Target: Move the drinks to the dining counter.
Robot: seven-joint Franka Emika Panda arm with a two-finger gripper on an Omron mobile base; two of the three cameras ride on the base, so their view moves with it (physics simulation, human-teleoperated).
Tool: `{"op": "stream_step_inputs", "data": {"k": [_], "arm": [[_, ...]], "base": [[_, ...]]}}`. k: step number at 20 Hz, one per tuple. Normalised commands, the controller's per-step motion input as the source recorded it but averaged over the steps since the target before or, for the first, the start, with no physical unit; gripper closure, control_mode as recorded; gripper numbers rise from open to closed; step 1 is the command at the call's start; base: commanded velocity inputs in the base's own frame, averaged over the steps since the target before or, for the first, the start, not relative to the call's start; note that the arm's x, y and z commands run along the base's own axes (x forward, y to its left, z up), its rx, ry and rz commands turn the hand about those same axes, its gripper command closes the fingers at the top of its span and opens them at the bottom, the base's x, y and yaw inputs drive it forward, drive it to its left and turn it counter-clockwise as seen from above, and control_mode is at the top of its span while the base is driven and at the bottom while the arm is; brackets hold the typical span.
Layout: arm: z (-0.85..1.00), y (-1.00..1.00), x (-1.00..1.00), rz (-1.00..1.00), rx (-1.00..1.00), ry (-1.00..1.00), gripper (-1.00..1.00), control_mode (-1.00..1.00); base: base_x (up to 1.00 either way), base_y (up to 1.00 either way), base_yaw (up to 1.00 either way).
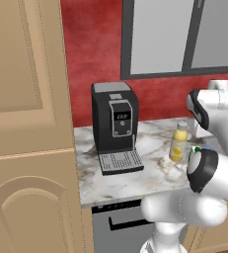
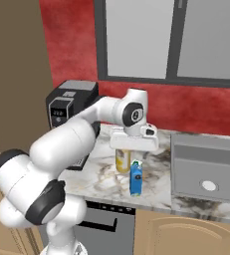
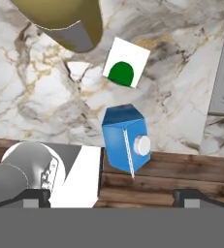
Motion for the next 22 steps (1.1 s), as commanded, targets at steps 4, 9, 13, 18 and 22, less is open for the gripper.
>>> {"op": "stream_step_inputs", "data": {"k": [4, 9, 13, 18, 22], "arm": [[-0.21, -0.08, 0.14, 0.00, 0.00, 0.00, -1.00, -1.00], [-0.17, -0.05, 0.16, 0.00, 0.00, -0.02, -1.00, -1.00], [-0.14, -0.08, 0.23, 0.00, 0.00, 0.00, -1.00, -1.00], [-0.12, -0.09, 0.09, 0.00, 0.00, 0.00, -1.00, -1.00], [-0.13, -0.06, 0.00, 0.00, 0.00, 0.00, -1.00, -1.00]], "base": [[0.00, 0.00, 0.00], [0.00, 0.00, 0.00], [0.00, 0.00, 0.00], [0.00, 0.00, 0.00], [0.00, 0.00, 0.00]]}}
